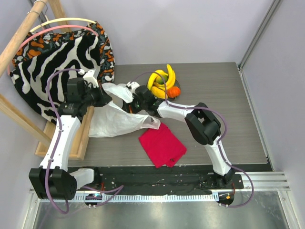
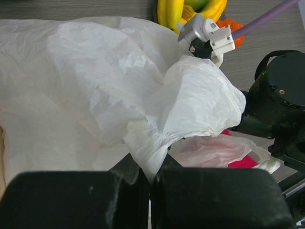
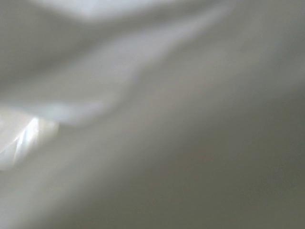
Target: Place the fruits into the plastic bag
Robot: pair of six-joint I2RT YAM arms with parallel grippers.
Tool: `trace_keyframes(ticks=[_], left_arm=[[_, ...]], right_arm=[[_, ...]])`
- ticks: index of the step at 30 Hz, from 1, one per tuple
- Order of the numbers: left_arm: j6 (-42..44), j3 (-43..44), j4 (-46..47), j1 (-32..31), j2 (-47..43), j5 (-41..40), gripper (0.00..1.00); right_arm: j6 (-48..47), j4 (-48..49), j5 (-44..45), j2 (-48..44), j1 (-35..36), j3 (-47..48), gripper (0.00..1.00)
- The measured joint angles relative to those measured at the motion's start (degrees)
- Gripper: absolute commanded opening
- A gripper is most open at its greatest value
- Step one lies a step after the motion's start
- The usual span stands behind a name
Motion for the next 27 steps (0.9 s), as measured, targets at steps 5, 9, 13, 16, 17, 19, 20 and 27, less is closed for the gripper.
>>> trace_keyframes(ticks=[5,9,13,16,17,19,20,27], left_arm=[[-0.4,-0.2,0.0,0.0,0.5,-0.5,0.00],[-1.0,-0.2,0.0,0.0,0.7,-0.7,0.00],[-1.4,-0.3,0.0,0.0,0.9,-0.8,0.00],[-1.4,-0.3,0.0,0.0,1.1,-1.0,0.00],[-1.4,-0.4,0.0,0.0,1.1,-1.1,0.00],[-1.4,-0.5,0.0,0.0,1.1,-1.1,0.00],[-1.4,-0.5,0.0,0.0,1.1,-1.1,0.00],[-1.4,-0.5,0.0,0.0,1.1,-1.6,0.00]], right_arm=[[0.6,-0.8,0.9,1.0,0.0,0.0,0.68],[0.9,-0.5,0.9,1.1,0.0,-0.2,0.89],[0.9,0.8,0.9,1.0,0.0,-1.7,0.91],[0.9,0.8,0.8,1.0,0.0,-2.3,0.95],[0.9,0.8,0.7,1.0,0.0,-2.4,0.95],[0.9,1.1,0.6,0.7,0.0,-2.7,0.95],[0.9,1.3,0.6,0.5,0.0,-3.0,0.95],[1.3,5.6,0.4,-7.1,0.0,-11.8,0.95]])
